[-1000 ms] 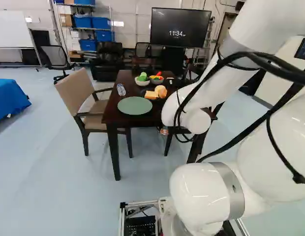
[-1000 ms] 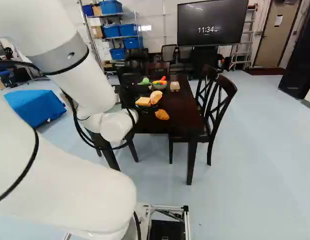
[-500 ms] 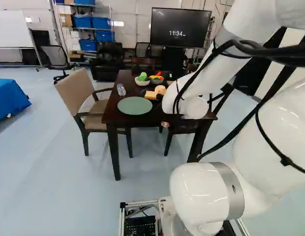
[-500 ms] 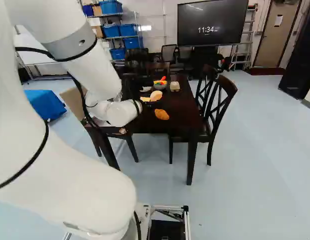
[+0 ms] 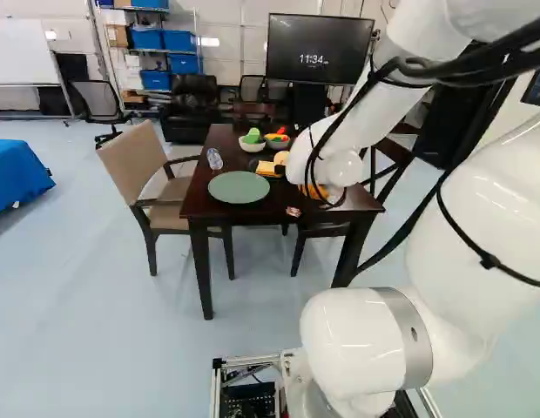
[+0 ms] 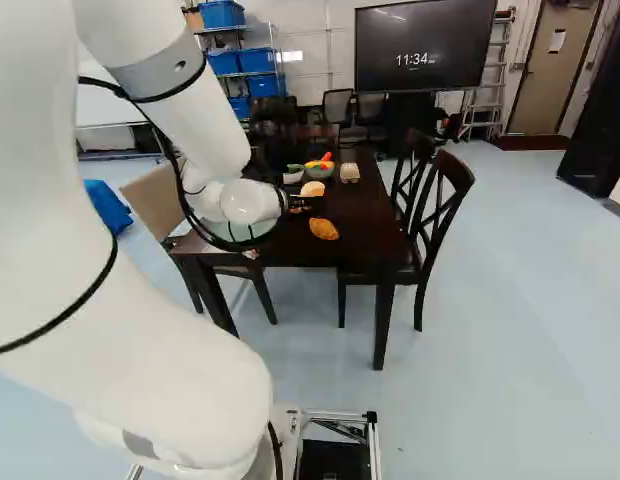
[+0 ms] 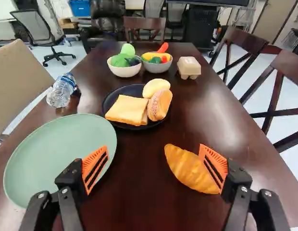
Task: Move the croissant to the empty plate
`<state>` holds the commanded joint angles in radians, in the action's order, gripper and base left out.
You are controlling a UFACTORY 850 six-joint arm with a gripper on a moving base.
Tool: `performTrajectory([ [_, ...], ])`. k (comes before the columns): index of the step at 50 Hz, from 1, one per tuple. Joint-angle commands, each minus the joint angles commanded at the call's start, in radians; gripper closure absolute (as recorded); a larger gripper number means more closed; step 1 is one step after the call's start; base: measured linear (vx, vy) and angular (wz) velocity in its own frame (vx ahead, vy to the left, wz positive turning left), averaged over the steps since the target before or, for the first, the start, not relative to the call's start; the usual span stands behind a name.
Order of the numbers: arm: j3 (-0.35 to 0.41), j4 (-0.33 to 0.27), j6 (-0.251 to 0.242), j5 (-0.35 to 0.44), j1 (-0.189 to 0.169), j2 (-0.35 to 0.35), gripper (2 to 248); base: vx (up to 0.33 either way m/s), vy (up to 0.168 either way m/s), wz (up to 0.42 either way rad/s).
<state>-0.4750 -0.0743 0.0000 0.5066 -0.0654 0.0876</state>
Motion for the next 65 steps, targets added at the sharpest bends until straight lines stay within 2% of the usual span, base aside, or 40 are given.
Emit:
performTrajectory([
  [28,-0.128,-0.073,0.000,-0.241,-0.020,-0.059,3,0.000,0.000,0.000],
  [50,-0.142,-0.132,0.000,-0.448,-0.065,-0.016,3,0.000,0.000,0.000],
  [65,-0.199,-0.173,0.000,-0.589,-0.095,-0.033,3,0.000,0.000,0.000],
])
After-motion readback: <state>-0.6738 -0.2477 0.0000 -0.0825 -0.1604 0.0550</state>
